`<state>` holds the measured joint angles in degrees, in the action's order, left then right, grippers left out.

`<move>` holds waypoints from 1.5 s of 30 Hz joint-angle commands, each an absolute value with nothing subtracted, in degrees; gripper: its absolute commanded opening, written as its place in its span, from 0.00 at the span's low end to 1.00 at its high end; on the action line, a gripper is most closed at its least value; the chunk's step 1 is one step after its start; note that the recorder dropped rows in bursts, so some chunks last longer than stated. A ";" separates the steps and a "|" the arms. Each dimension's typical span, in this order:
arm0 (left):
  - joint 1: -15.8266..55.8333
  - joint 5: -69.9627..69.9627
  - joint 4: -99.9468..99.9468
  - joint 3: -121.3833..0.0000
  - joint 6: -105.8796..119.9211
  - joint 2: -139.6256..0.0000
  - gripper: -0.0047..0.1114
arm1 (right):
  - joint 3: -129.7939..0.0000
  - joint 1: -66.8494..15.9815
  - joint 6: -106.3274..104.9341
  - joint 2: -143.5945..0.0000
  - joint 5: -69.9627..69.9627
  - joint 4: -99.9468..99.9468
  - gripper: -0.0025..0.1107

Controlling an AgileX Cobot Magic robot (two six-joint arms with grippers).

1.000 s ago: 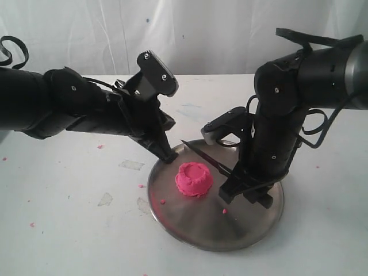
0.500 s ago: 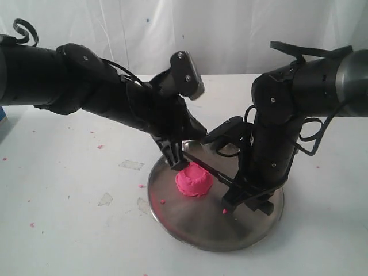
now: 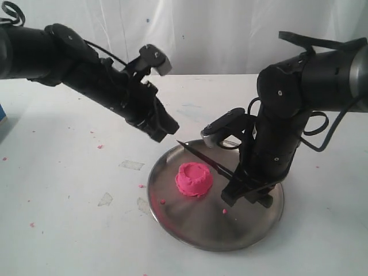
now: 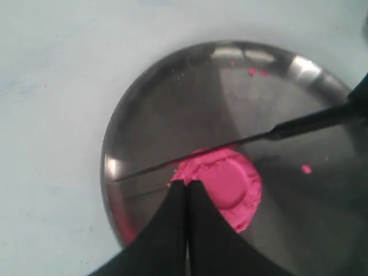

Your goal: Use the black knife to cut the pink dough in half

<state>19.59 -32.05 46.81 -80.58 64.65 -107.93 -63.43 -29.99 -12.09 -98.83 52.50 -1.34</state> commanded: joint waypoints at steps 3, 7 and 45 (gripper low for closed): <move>19.40 -32.71 62.16 -75.95 87.74 -110.33 0.04 | -62.59 -30.22 -14.81 -97.58 51.35 3.88 0.02; 19.40 -32.44 63.31 -75.65 89.35 -110.33 0.04 | -62.13 -30.22 -16.24 -98.19 51.33 5.77 0.02; 19.40 -29.60 72.80 -75.65 89.99 -119.65 0.04 | -61.86 -30.22 -17.92 -99.57 52.44 5.98 0.02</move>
<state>19.33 -29.09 73.64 -76.08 89.78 -119.25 -62.16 -29.99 -17.27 -99.55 53.21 5.70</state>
